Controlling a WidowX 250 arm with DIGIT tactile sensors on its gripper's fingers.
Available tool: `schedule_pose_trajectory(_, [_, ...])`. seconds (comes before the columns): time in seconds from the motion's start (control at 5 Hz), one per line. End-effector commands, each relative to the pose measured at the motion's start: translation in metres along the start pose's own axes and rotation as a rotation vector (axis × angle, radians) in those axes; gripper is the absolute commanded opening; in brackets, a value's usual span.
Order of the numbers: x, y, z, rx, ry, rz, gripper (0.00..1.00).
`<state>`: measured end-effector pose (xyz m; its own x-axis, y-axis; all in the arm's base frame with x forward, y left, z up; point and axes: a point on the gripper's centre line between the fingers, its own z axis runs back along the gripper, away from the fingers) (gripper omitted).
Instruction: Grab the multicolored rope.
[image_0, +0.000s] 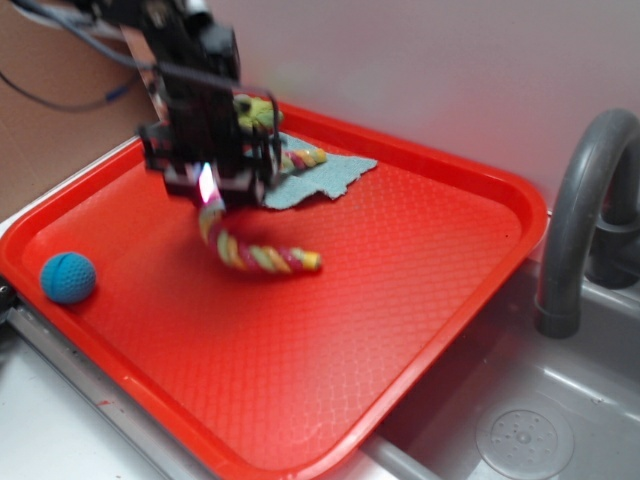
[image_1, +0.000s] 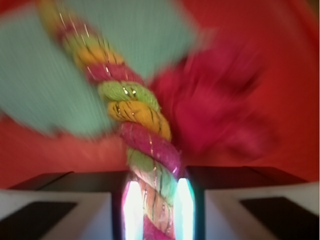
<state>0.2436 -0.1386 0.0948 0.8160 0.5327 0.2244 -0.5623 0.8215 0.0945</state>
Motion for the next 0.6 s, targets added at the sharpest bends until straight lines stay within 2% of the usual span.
schedule_pose_trajectory(0.0, [0.032, 0.039, 0.110, -0.214, -0.036, 0.121, 0.00])
schedule_pose_trajectory(0.2, [0.038, 0.073, 0.155, -0.293, -0.070, 0.167, 0.00])
schedule_pose_trajectory(0.4, [0.021, 0.091, 0.186, -0.304, -0.112, 0.231, 0.00])
